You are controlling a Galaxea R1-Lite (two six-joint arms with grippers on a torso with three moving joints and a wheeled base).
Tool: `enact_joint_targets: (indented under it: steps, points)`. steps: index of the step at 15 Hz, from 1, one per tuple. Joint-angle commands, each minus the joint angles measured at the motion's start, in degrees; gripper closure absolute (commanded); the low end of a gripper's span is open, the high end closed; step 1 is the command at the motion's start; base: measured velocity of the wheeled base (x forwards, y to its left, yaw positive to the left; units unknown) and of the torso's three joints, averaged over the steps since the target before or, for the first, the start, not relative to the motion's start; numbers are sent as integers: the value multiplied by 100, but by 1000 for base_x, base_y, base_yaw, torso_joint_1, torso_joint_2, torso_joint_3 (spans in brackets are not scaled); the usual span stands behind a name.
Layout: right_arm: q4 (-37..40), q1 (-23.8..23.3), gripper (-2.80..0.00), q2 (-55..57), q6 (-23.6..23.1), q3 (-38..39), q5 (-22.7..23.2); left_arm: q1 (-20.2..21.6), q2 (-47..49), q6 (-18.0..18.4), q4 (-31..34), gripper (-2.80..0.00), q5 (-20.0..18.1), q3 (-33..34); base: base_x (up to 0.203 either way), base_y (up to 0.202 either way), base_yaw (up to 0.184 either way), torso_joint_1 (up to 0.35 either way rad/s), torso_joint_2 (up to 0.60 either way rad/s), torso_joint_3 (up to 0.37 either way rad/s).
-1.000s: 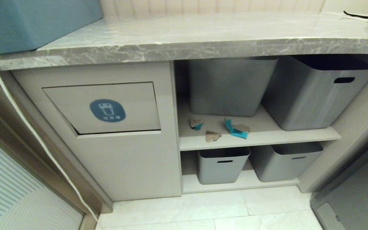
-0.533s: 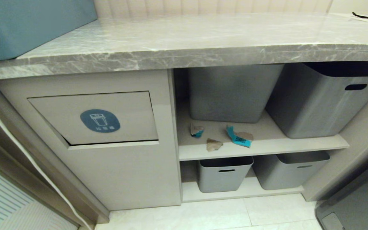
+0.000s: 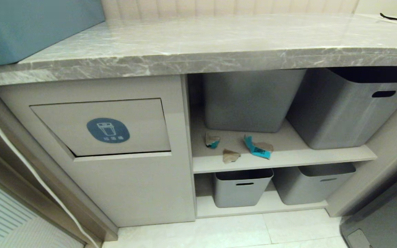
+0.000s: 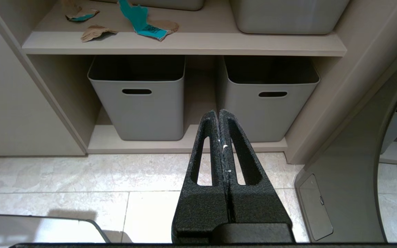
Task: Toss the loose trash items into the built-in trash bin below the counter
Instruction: Pick up the garbage
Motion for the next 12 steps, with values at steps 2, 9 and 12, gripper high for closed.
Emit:
enact_joint_targets:
  steps: [2, 9, 12]
  points:
    - [0, 2, 0, -5, 1, 0, 6, -2, -6, 14, -5, 0, -1, 1, 0, 0, 0, 0, 0, 0]
    - [-9, 2, 0, -6, -23, 0, 12, -2, -6, -3, 0, 0, -1, 1, 2, -4, 95, 2, 1, 2]
    - [-9, 2, 0, -6, -17, 0, 15, -2, -6, -3, 0, 0, -1, 1, 0, 0, 0, 0, 0, 0]
